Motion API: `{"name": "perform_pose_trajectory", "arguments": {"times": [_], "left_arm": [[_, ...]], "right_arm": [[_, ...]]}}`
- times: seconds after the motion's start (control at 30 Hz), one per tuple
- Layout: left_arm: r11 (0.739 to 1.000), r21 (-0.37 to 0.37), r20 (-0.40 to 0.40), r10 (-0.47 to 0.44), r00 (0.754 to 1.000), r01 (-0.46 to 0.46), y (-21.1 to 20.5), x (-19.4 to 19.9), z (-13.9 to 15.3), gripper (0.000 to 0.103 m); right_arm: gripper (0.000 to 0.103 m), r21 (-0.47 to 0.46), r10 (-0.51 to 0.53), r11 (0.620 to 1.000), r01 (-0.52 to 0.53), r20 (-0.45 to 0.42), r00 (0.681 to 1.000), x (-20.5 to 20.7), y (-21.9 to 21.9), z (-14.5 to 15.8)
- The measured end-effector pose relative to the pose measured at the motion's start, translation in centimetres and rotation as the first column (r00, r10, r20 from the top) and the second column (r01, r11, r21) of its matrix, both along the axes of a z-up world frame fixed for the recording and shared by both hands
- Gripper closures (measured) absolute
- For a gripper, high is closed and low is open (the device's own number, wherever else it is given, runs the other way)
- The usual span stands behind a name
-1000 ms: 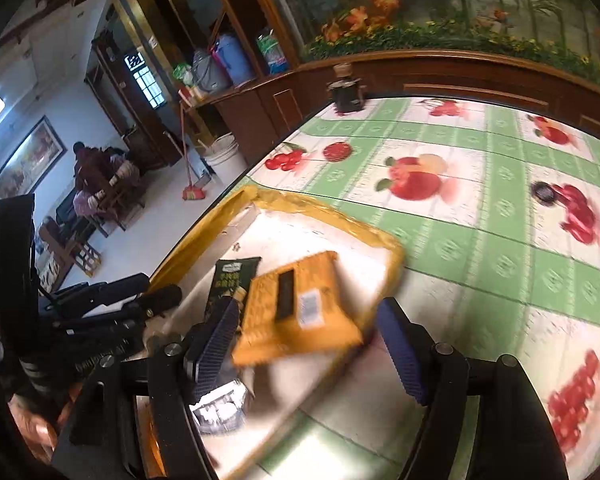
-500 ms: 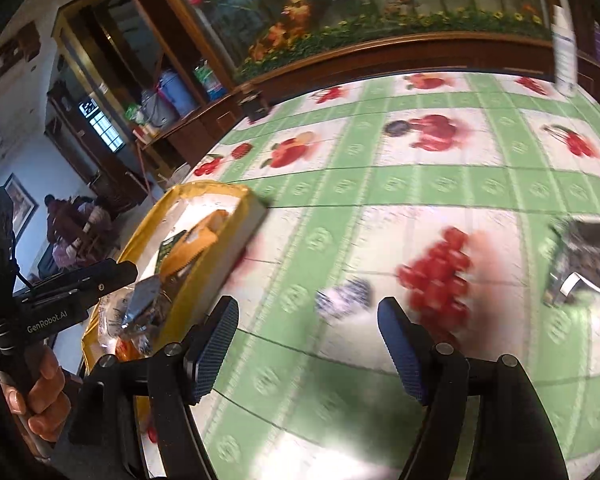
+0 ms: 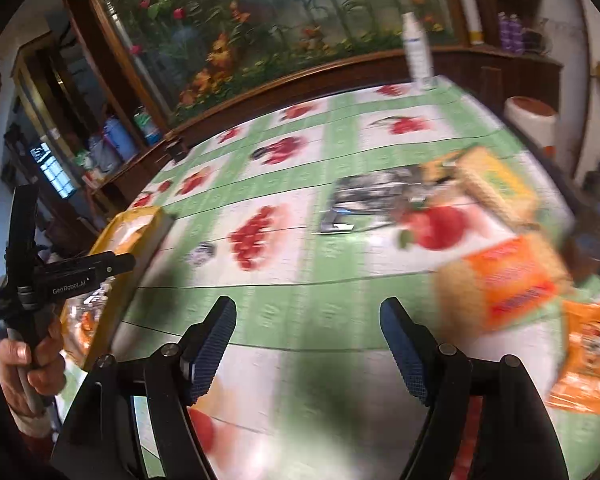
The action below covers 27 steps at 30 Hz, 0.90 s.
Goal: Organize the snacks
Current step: 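Grasp black-and-white candy with left tool while right tool grasps orange snack packet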
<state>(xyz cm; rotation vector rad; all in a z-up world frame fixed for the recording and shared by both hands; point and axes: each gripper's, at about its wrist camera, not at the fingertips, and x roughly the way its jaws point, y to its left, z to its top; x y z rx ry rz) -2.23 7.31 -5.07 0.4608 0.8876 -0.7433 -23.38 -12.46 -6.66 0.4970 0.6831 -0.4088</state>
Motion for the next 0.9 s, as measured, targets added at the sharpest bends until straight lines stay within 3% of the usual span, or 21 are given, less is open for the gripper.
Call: {"name": "perform_pose_trajectory", "arguments": {"times": [0.2, 0.33, 0.53, 0.73, 0.77, 0.83, 0.9], "left_arm": [[0.998, 0.049, 0.012, -0.040, 0.999, 0.040, -3.1, 0.2, -1.6, 0.051], [0.995, 0.072, -0.003, -0.064, 0.998, 0.064, -4.6, 0.6, -2.8, 0.051], [0.990, 0.109, 0.003, -0.093, 0.996, 0.092, -6.4, 0.7, -4.3, 0.051], [0.990, 0.093, 0.017, -0.111, 0.994, 0.109, -7.0, 0.9, -4.5, 0.048], [0.990, 0.085, 0.017, -0.115, 0.993, 0.113, -6.9, 0.9, -4.4, 0.050], [0.989, 0.052, -0.019, -0.136, 0.990, 0.137, -6.7, 0.9, -4.4, 0.070], [0.989, 0.045, -0.021, -0.140, 0.990, 0.140, -6.6, 0.8, -4.5, 0.073]], "right_arm": [[0.025, -0.089, -0.222, 0.972, 0.216, -0.064, 0.973, -6.4, -3.2, 0.3], [0.024, -0.086, -0.326, 0.944, 0.319, -0.083, 0.942, -9.5, -5.2, -0.2], [0.024, -0.108, -0.392, 0.919, 0.380, -0.129, 0.911, -11.6, -6.6, -1.1], [0.024, -0.110, -0.412, 0.911, 0.398, -0.187, 0.892, -12.1, -7.8, -2.5], [0.024, -0.108, -0.411, 0.911, 0.397, -0.194, 0.891, -12.0, -7.9, -2.7], [0.024, -0.093, -0.390, 0.921, 0.379, -0.194, 0.900, -11.6, -7.9, -3.0], [0.024, -0.125, -0.376, 0.926, 0.356, -0.228, 0.898, -10.7, -7.7, -3.3]]}}
